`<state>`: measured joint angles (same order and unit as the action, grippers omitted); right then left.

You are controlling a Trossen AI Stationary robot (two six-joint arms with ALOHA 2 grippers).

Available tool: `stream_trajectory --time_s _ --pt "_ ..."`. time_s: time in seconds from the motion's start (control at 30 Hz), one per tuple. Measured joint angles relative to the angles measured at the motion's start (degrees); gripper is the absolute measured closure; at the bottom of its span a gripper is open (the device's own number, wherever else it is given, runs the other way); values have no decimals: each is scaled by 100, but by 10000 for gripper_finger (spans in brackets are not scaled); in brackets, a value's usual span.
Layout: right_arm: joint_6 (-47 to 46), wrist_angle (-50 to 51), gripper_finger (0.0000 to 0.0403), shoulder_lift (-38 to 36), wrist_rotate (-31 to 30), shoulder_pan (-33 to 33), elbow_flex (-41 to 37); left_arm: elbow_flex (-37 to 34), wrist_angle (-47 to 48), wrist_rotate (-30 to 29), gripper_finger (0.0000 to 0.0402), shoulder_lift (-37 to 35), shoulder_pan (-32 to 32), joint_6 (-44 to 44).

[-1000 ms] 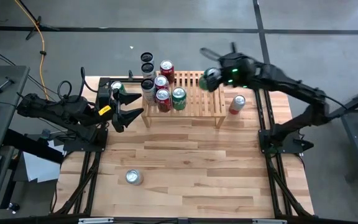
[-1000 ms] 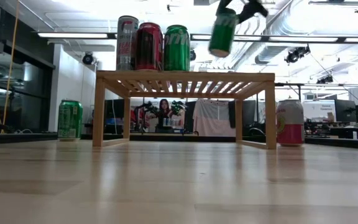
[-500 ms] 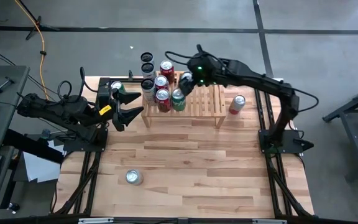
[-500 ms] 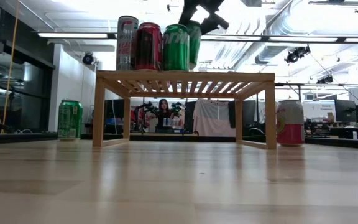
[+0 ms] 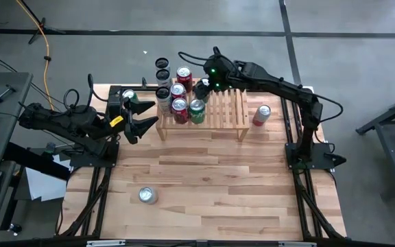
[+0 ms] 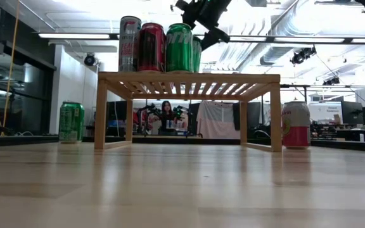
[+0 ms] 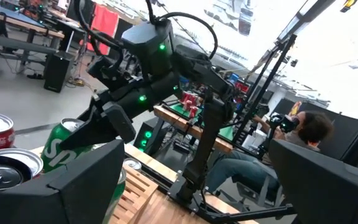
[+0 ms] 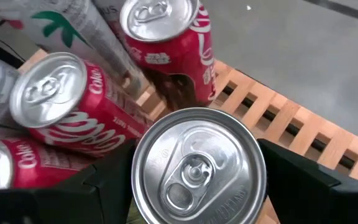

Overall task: Place canned beverage on shelf
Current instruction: Put the right green soda can on the shelf aligned with the other green soda can

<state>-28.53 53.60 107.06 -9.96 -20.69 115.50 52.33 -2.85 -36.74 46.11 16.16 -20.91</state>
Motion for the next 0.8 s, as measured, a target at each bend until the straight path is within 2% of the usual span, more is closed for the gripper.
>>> stream_trajectory --time_s 0.47,0.53,0.7,0.8 --pt "-14 -35 124 158 151 4 -7 0 2 -2 9 2 -2 7" --pt "0 -47 108 160 151 4 -7 0 2 -2 9 2 -2 4" --pt "-5 -81 37 177 203 4 -7 0 2 0 9 2 -2 7" --pt "-1 -155 21 177 206 7 -7 0 2 0 9 2 -2 5"
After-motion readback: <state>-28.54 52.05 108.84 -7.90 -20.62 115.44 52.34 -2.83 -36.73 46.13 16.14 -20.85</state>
